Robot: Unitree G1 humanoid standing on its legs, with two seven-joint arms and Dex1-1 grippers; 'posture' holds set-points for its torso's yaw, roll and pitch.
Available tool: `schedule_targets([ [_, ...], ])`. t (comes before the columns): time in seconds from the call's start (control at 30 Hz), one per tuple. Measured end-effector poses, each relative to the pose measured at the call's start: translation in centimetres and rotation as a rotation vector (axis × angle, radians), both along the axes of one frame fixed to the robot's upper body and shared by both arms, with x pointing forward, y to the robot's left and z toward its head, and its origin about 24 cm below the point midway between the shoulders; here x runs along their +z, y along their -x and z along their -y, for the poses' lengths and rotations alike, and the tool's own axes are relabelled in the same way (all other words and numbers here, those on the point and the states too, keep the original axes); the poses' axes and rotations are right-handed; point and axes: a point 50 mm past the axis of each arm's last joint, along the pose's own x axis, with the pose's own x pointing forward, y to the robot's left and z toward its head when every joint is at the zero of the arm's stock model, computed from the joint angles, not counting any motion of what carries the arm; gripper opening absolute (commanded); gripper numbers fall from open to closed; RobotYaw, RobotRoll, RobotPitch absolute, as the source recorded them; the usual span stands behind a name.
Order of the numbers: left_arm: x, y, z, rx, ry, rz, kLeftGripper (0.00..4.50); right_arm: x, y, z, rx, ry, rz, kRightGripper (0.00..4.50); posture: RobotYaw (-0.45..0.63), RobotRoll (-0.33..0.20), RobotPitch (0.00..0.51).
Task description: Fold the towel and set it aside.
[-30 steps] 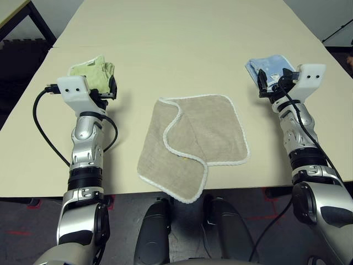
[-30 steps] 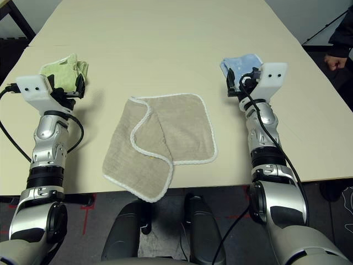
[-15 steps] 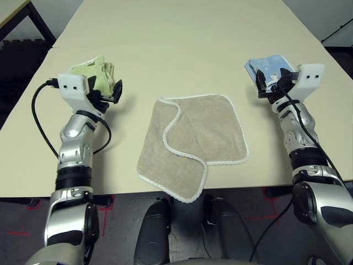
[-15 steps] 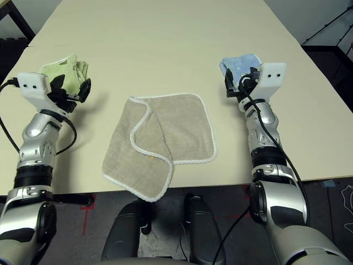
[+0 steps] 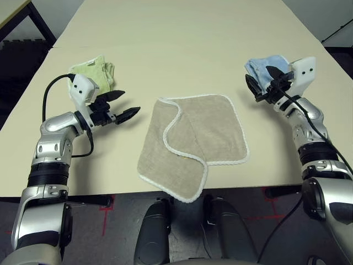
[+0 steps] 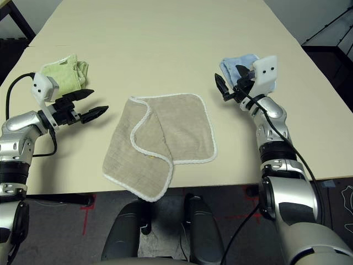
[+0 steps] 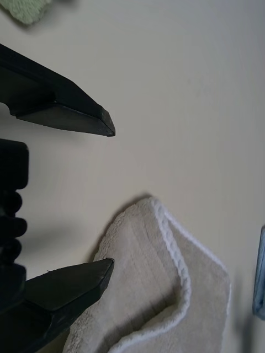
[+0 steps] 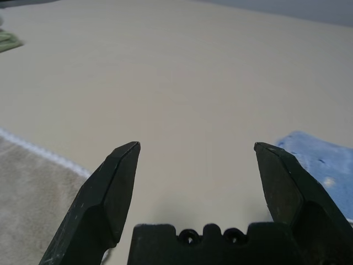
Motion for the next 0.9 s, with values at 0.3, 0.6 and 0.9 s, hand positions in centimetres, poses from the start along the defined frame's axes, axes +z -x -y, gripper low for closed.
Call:
schedule_targets([
  [0.3,-0.1,0.7,1.0,-0.082,-0.022,-0.008,4.48,0.5,-0.7,-0.5,0.186,0.192,-0.217,4.5,0.06,0.0,0.201],
  [0.6,0.1,1.5,1.9,-0.125,-0.022,-0.015,4.48,0.2,-1.1,-0.8,0.226,0.307,-0.354,4.5,0.1,0.0,0.208],
  [0.9,1.5,1.8,3.6,-0.153,0.069,0.045,4.48,-0.2,-1.4,-1.5,0.224,0.4,-0.406,4.5,0.12,0.0,0.213],
])
